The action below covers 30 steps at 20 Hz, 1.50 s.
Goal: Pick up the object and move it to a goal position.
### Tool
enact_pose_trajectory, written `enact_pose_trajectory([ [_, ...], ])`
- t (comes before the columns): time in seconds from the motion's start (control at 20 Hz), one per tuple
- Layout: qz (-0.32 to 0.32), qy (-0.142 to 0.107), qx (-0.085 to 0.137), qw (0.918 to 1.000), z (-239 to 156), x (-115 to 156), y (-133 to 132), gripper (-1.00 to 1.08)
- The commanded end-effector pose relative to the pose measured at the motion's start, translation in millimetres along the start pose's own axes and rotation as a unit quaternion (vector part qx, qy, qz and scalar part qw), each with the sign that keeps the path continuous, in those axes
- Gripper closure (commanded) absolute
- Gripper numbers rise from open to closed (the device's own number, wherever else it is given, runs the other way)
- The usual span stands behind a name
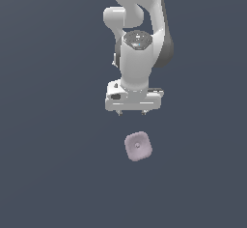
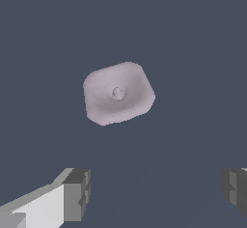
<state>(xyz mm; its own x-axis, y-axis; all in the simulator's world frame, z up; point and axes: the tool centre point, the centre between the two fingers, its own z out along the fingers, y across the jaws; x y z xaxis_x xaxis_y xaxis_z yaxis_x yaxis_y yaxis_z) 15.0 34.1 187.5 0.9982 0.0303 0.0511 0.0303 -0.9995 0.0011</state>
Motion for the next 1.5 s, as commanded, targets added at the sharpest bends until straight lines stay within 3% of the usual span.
enact_pose_trajectory([
  [0.0,0.000,0.000,0.000,1.0000,0,0,0,-0.92],
  [0.45,0.000,0.000,0.000,1.0000,0,0,0,-0.92],
  [0.5,0.000,0.000,0.000,1.0000,0,0,0,-0.60],
  [1.05,0.004,-0.004,0.001,1.0000,5,1,-5,-0.60],
  [1.45,0.022,0.000,0.032,0.9992,19,9,-6,-0.60],
])
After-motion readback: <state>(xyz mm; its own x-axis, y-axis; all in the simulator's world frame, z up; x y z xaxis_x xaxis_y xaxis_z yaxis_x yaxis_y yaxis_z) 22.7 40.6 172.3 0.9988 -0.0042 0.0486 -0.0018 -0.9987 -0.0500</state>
